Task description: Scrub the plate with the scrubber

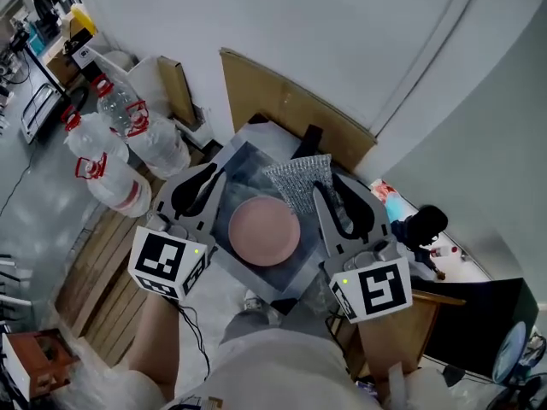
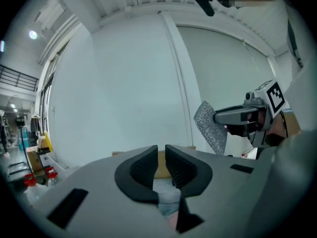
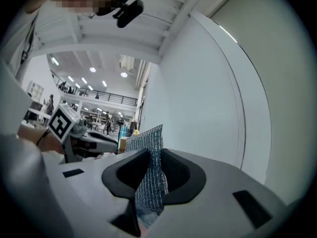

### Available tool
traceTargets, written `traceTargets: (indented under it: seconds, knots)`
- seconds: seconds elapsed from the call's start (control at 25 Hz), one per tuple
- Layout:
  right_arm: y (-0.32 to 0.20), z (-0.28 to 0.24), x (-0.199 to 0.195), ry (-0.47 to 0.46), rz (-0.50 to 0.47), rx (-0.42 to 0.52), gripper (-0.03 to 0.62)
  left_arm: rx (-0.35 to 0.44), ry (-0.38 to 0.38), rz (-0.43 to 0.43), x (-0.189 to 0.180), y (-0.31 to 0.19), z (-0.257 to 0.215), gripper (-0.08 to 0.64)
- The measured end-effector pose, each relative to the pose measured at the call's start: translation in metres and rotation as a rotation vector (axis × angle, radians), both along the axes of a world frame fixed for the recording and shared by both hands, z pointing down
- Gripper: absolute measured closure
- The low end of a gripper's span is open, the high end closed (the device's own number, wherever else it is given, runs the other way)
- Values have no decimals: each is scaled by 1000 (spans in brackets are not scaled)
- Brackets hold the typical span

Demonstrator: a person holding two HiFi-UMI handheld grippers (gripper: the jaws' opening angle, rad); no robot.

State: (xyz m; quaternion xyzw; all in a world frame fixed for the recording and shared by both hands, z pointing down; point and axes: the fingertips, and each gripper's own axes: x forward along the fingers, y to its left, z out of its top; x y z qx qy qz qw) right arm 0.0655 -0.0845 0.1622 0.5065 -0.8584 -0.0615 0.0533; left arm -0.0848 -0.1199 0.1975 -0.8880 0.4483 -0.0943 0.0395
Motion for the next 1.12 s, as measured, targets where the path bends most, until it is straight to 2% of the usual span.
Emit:
traceTargets:
  seconds: [0.08, 0.24, 0.4, 0.64, 1.12]
  knots:
    - [9, -8, -1, 43, 4, 37, 476, 27, -16, 15, 2, 12, -6, 500]
    - [28, -20, -2, 11, -21, 46, 476, 70, -25, 22, 2, 37, -18, 502]
    - [47, -31, -3, -25, -47, 56, 476, 27, -27, -4, 2, 55, -20, 505]
    - [70, -31, -8, -15, -82, 59, 476, 15, -26, -7, -7, 80, -16, 508]
    - [78, 3, -14, -11, -108, -32, 476, -37, -18, -42, -15, 103, 11, 514]
